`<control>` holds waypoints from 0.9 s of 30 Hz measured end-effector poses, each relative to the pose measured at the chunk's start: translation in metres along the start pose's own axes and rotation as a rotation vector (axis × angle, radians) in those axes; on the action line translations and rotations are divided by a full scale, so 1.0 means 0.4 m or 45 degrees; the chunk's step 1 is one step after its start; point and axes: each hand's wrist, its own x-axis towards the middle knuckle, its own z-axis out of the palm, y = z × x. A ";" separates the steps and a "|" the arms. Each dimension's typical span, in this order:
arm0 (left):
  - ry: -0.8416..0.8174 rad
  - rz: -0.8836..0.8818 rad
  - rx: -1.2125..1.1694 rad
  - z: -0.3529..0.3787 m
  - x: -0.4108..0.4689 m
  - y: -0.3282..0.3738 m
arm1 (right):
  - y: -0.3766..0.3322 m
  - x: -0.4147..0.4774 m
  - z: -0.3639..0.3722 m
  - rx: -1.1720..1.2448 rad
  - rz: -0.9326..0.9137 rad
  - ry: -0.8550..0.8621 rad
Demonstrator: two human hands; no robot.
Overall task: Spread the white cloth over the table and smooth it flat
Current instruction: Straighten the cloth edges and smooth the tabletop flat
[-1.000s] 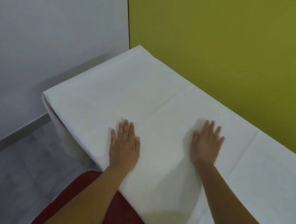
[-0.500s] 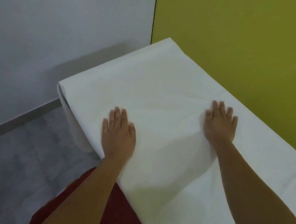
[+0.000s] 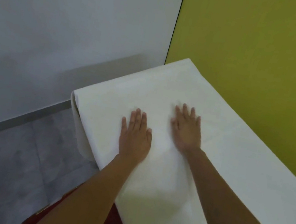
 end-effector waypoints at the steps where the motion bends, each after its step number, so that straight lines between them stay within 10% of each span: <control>1: -0.006 0.017 0.007 0.006 0.028 0.006 | -0.035 0.027 0.014 -0.017 -0.097 -0.036; 22: 0.054 -0.686 -0.021 -0.059 0.040 -0.256 | 0.484 0.015 -0.108 -0.009 0.812 0.138; 27: 0.072 -0.282 0.002 -0.051 -0.065 -0.045 | 0.361 -0.090 -0.109 0.062 0.703 0.239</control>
